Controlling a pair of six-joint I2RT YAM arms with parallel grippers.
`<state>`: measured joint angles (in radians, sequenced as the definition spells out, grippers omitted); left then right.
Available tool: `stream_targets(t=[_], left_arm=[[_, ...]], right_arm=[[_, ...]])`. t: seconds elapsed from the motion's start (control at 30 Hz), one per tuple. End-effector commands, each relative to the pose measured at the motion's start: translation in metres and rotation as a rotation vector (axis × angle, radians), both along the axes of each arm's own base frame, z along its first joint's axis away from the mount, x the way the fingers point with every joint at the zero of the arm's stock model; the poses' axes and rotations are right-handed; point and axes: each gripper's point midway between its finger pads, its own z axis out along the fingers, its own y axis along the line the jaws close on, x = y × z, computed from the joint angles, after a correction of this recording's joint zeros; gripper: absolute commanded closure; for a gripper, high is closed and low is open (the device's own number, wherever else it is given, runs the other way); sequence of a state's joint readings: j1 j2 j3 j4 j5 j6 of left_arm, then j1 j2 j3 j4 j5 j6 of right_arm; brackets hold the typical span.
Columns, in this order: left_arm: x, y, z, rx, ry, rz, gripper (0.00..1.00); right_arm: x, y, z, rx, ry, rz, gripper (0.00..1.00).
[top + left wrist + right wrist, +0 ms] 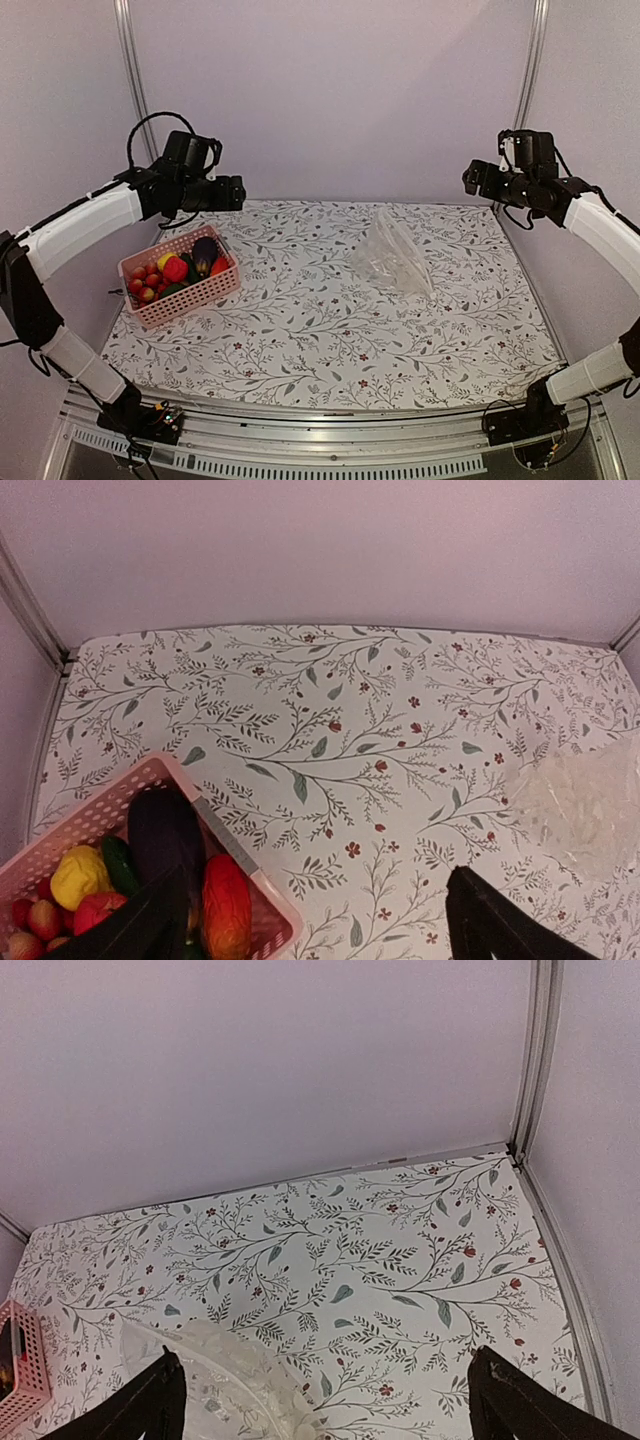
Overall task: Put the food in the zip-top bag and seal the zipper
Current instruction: Adjust the zipper food storage bag at the center of the board.
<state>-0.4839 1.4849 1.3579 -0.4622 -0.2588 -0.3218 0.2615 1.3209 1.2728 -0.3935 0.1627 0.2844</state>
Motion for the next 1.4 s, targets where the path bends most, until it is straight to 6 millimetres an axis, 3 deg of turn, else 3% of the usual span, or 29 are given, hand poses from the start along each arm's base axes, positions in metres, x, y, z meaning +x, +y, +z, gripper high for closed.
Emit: stream_targets(t=[0.0, 0.07, 0.23, 0.37, 0.5, 0.7, 0.83, 1.0, 1.17, 1.37], left_arm=[[-0.004, -0.003, -0.028, -0.029, 0.163, 0.038, 0.11], [-0.004, -0.003, -0.042, -0.028, 0.227, 0.056, 0.13], [-0.013, -0.001, -0.067, -0.020, 0.339, 0.058, 0.15], [-0.032, 0.004, -0.082, 0.007, 0.395, 0.025, 0.08], [-0.049, 0.013, -0.091, 0.017, 0.414, 0.019, 0.02], [-0.057, -0.023, -0.073, -0.120, 0.380, -0.145, 0.09], [-0.059, -0.046, -0.064, -0.203, 0.382, -0.200, 0.13], [-0.063, -0.059, -0.064, -0.243, 0.404, -0.222, 0.15], [-0.065, -0.058, -0.067, -0.231, 0.404, -0.220, 0.16], [-0.068, -0.060, -0.065, -0.239, 0.407, -0.234, 0.16]], right_arm=[[-0.001, 0.000, -0.023, 0.041, 0.076, 0.014, 0.02], [-0.005, 0.011, -0.030, 0.039, 0.095, 0.095, 0.02], [-0.005, 0.029, -0.056, 0.018, 0.172, 0.227, 0.14], [0.005, 0.045, -0.083, -0.016, 0.261, 0.321, 0.30], [0.018, 0.062, -0.114, -0.048, 0.354, 0.391, 0.39], [0.036, 0.088, -0.173, -0.050, 0.481, 0.495, 0.47], [0.043, 0.114, -0.192, -0.007, 0.518, 0.588, 0.48], [0.040, 0.136, -0.195, 0.010, 0.514, 0.652, 0.48], [0.037, 0.137, -0.197, 0.011, 0.529, 0.641, 0.48], [0.021, 0.131, -0.162, -0.002, 0.463, 0.659, 0.50]])
